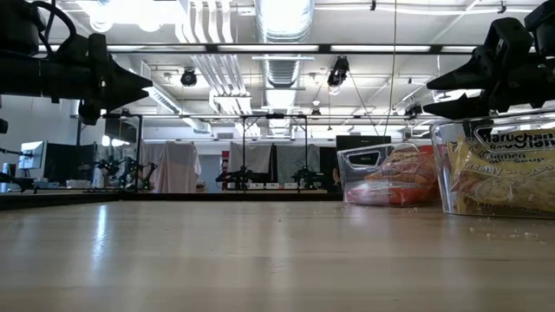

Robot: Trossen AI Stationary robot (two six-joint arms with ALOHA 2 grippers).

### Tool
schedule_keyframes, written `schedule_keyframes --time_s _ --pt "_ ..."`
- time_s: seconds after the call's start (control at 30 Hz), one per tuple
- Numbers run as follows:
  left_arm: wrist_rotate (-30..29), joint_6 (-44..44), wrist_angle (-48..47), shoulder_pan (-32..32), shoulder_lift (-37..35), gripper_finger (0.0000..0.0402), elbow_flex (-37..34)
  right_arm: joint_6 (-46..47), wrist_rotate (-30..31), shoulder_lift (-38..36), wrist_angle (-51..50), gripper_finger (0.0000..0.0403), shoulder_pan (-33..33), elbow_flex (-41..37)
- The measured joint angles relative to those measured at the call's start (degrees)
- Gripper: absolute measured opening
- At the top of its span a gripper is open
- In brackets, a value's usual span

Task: Sort Maruchan noodles
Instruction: Return to Home Position

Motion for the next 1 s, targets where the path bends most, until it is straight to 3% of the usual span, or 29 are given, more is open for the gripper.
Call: schedule_keyframes --time_s 0.8,1.0 --pt "0.0 0.0 0.0 0.0 0.0 0.0131 0.0 0.0 0.0 0.0 0.0 0.0208 0.1 0.0" --pt "0.0 0.0 0.0 0.0 0.0 0.0131 0.0 0.0 0.0 0.0 0.0 0.0208 2.8 0.0"
